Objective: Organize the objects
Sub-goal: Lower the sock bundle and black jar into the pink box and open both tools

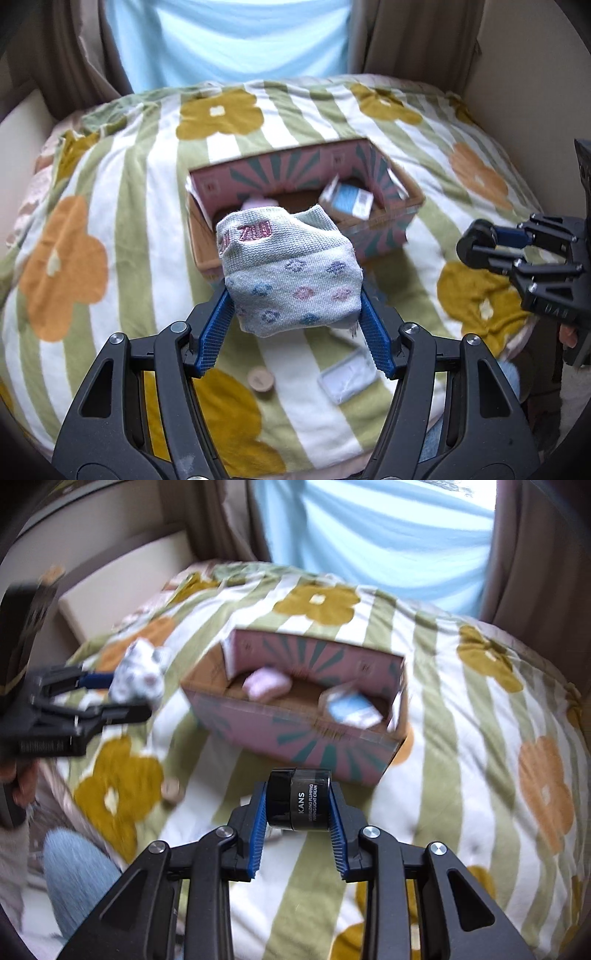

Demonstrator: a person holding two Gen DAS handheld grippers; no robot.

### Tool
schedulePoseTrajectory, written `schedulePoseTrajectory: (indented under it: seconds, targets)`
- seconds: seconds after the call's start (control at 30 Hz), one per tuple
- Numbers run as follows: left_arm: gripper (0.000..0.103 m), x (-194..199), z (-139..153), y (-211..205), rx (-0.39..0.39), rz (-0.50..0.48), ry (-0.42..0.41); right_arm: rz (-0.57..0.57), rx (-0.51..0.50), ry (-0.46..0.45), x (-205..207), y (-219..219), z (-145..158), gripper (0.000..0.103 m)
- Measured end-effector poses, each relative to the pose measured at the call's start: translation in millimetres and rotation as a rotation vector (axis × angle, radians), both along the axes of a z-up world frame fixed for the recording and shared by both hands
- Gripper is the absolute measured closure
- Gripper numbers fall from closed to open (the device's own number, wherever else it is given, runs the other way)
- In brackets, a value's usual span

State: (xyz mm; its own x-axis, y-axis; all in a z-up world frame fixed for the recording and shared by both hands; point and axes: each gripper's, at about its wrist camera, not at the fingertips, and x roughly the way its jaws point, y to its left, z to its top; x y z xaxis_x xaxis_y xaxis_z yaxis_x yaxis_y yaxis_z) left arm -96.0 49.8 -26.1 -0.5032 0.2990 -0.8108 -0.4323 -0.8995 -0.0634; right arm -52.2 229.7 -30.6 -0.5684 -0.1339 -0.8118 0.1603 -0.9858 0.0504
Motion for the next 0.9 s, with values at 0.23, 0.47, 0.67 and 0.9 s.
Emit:
schedulePoseTrajectory:
  seconds: [0.23,0.47,0.67,0.9]
  targets:
    - [0.041,-65.8,17.3,3.4,-0.020,0.029,-0.020,-0.006,-0.005,-0.004,-71.3,4.9,33.9,0.075]
    - [0.041,-133.3,-17.1,4.3,-0.041,0.054,-0.118,0.012,-0.056,-0.052,-145.4,-4.5,19.3,0.075]
    - [0.041,-166.6,-66.6,6.0,-0.028,0.062,-0.203,0.013,-0.122,-0.111,-193.9,-5.6,-20.0,0.075]
    - [0.041,-184.8,-105.0,10.1,-0.032,0.051,-0.260,-0.015,-0.113,-0.171,-225.0,-3.6,-61.9,0.075]
